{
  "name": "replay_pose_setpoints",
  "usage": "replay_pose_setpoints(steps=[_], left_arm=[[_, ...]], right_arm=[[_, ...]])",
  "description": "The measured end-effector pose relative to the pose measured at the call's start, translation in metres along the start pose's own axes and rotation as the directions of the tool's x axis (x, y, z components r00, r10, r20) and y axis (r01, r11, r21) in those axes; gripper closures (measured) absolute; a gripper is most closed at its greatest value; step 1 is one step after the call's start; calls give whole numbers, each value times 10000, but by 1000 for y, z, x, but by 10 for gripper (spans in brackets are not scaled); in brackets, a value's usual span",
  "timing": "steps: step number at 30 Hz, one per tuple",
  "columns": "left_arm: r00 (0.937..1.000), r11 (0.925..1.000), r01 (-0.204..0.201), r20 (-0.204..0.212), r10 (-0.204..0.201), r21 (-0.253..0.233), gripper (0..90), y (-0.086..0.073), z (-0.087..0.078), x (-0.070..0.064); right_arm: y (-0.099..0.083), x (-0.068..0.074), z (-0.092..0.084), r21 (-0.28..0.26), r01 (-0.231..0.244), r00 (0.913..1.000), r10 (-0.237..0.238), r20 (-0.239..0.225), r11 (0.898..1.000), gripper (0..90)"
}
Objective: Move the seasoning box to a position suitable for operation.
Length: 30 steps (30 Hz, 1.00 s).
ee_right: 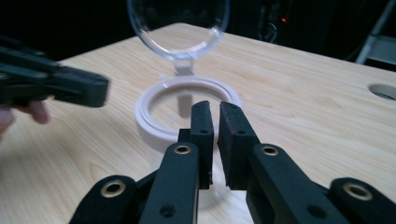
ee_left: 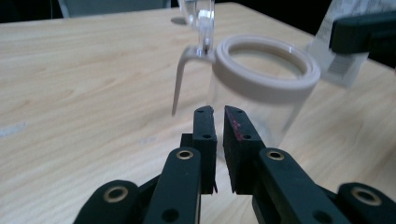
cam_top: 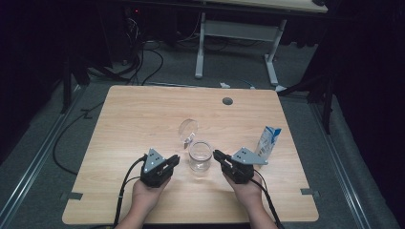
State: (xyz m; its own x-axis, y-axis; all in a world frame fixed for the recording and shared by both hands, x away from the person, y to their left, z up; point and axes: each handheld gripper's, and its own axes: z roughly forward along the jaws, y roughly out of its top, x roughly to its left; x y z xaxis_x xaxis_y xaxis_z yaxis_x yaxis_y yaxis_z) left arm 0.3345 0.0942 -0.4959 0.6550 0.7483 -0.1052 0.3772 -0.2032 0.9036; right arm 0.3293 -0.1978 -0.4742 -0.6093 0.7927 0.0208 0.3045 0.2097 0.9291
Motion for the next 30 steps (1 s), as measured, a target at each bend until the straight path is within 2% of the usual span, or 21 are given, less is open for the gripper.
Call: replay_pose_setpoints(steps=[3,7,9,11,14,16,17,21,24,26,27,30], left_arm=[[9999,9999,-92,130,91,59,836,-9,-5,5],[9999,9995,38,144,-42,306,840,-18,-12,12],[9999,9990,-42,94,38,447,838,-21,-17,17],[9999,9987,-145,-72,148,483,835,-24,-22,22],[9999,9990,159,-58,-156,408,827,-31,-29,30],[9998,9992,172,-139,-167,354,819,-35,-33,33],[9997,9993,148,-217,-141,338,815,-37,-34,35],[9996,9982,285,-59,-282,522,774,-43,-37,42],[9984,9974,553,-98,-549,458,757,-45,-40,48],[9992,9984,301,-283,-288,485,747,-45,-41,49],[9992,9983,234,-342,-216,532,729,-45,-41,49],[9991,9975,273,-351,-251,645,699,-46,-40,47]], right_arm=[[-5,-3,-2,187,9,9996,-15,290,9998,831],[-10,-7,-6,365,-117,9982,95,594,9993,804],[-14,-8,-8,466,-220,9975,188,685,9987,792],[-18,-8,-7,589,-89,9970,44,774,9982,783],[-22,-9,-10,782,-44,9950,-35,1003,9969,782],[-25,-11,-14,784,-297,9941,212,1062,9965,782],[-28,-13,-17,787,-403,9930,312,1136,9961,781],[-39,-17,-27,1042,-380,9882,219,1515,9938,759],[-46,-22,-36,1128,-541,9828,329,1818,9921,745],[-51,-23,-43,1251,-471,9768,196,2131,9910,737],[-55,-25,-48,1240,-554,9758,274,2171,9907,733],[-62,-29,-58,1159,-834,9722,553,2274,9898,715]])
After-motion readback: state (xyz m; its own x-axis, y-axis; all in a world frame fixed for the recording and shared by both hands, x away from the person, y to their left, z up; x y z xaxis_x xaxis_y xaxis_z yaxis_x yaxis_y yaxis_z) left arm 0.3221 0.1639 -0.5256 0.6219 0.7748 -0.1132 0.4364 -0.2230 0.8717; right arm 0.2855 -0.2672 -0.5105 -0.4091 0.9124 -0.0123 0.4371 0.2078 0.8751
